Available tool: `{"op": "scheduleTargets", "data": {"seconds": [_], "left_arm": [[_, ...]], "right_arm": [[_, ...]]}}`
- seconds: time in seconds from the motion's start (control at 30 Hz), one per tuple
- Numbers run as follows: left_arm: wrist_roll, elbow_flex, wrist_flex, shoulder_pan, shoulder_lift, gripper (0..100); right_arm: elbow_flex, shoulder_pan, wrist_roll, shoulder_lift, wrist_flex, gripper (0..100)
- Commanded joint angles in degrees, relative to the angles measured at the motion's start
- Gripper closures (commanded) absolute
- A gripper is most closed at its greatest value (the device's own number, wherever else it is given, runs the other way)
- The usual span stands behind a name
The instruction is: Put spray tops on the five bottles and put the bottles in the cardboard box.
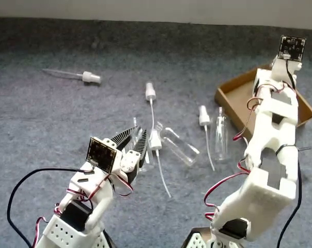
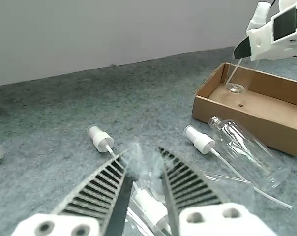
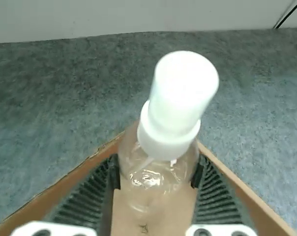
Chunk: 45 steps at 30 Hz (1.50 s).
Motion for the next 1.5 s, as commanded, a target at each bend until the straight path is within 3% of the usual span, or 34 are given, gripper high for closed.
{"op": "scheduleTargets", "data": {"seconds": [0.0,0.6,0.8,0.97,1.2,1.47], "left_arm": [[-0.53,1.19,0.0,-0.66,-0.22,97],[-0.53,1.19,0.18,-0.66,-0.22,97],[-0.53,1.19,0.18,-0.66,-0.22,97],[-0.53,1.19,0.18,-0.66,-0.22,97],[-0.53,1.19,0.18,-0.66,-0.22,97],[-0.53,1.19,0.18,-0.66,-0.22,97]], "right_arm": [[-8.31,0.31,0.53,1.54,-1.8,92.0],[-14.46,0.57,0.79,10.95,-1.45,91.6],[-14.55,0.66,0.62,10.86,-1.45,81.5],[-14.46,0.75,0.62,10.77,-1.36,80.9],[-14.64,0.31,0.53,7.08,9.1,80.7],[-14.37,0.48,0.79,5.58,9.63,78.0]]}}
